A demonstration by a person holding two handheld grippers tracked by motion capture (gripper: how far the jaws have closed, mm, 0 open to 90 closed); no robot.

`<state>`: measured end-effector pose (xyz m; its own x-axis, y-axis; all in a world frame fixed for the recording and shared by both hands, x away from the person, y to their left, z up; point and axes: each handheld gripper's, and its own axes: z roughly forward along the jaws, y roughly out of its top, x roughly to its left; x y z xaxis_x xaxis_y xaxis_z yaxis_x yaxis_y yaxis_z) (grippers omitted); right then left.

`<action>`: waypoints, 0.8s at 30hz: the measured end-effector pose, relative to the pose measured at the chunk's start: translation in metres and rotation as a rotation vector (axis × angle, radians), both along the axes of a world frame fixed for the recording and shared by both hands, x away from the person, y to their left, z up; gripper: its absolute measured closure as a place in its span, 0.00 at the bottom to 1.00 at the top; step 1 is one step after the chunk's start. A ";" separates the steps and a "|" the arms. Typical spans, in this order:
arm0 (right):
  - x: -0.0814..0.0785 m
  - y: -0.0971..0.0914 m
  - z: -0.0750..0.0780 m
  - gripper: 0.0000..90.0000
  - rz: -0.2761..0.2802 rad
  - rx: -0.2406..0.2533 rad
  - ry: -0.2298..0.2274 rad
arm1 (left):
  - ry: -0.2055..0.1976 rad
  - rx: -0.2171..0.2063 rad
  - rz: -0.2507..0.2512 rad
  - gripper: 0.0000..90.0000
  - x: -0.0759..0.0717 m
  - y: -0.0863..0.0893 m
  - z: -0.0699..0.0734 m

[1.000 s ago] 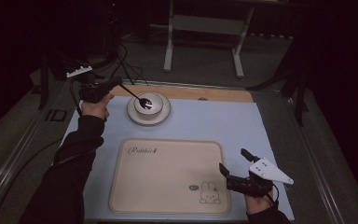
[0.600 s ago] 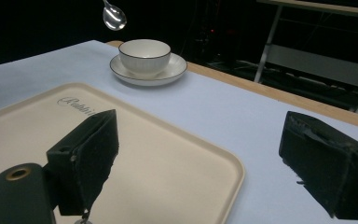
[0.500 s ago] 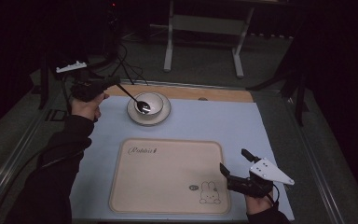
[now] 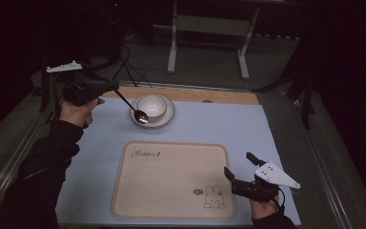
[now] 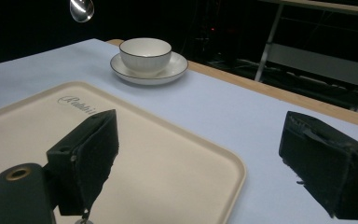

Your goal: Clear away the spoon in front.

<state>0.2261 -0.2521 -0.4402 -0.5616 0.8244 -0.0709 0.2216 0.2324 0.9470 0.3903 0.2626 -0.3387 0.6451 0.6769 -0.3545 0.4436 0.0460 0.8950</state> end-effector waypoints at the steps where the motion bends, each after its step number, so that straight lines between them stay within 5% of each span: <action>1: 0.000 0.001 0.000 0.13 0.002 -0.004 -0.002 | 0.001 0.001 -0.006 0.99 -0.001 0.000 0.001; 24: 0.000 0.001 0.000 0.13 0.002 -0.007 -0.007 | 0.019 0.115 -0.239 0.99 -0.023 -0.008 -0.003</action>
<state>0.2261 -0.2509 -0.4403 -0.5628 0.8227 -0.0804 0.2144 0.2392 0.9470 0.3669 0.2545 -0.3416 0.7853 0.5430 -0.2973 0.4462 -0.1636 0.8799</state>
